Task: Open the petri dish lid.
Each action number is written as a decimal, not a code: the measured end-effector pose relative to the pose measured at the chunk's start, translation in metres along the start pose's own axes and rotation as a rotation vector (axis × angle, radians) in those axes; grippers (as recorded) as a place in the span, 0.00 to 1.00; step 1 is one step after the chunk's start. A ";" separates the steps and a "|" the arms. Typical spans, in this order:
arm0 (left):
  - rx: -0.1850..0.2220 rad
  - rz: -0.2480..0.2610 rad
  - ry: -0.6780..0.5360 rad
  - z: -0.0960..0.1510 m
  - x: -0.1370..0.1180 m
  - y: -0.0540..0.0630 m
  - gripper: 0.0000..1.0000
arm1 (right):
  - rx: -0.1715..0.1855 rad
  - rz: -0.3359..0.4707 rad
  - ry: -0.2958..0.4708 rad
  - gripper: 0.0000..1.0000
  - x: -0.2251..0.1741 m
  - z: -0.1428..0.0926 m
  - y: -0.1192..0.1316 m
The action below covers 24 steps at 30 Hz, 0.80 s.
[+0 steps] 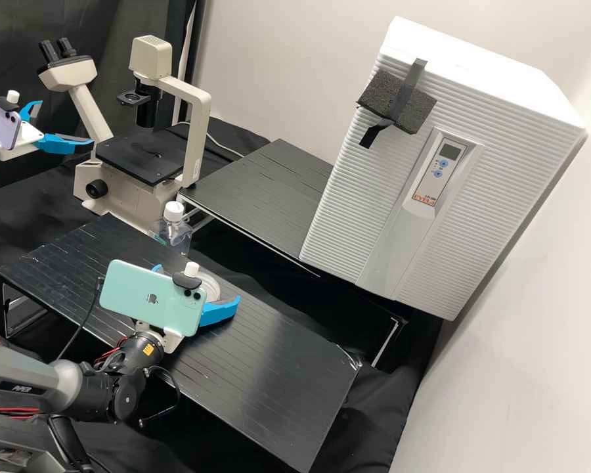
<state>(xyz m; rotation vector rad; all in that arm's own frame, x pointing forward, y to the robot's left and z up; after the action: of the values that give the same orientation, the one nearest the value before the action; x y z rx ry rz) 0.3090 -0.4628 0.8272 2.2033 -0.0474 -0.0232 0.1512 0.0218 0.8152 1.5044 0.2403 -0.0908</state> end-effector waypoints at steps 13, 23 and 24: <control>0.000 0.000 0.000 0.000 0.000 0.000 1.00 | 0.005 -0.003 0.008 0.00 -0.001 0.000 0.000; 0.000 0.000 0.000 0.000 0.000 0.000 1.00 | 0.007 0.003 0.013 0.00 -0.001 -0.001 0.001; 0.000 0.000 0.000 0.000 0.000 0.000 1.00 | 0.006 0.004 0.014 0.00 -0.002 -0.001 0.001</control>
<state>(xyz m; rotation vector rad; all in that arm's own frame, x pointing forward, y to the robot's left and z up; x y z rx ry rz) 0.3090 -0.4628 0.8272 2.2033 -0.0474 -0.0232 0.1498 0.0229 0.8166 1.5116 0.2480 -0.0780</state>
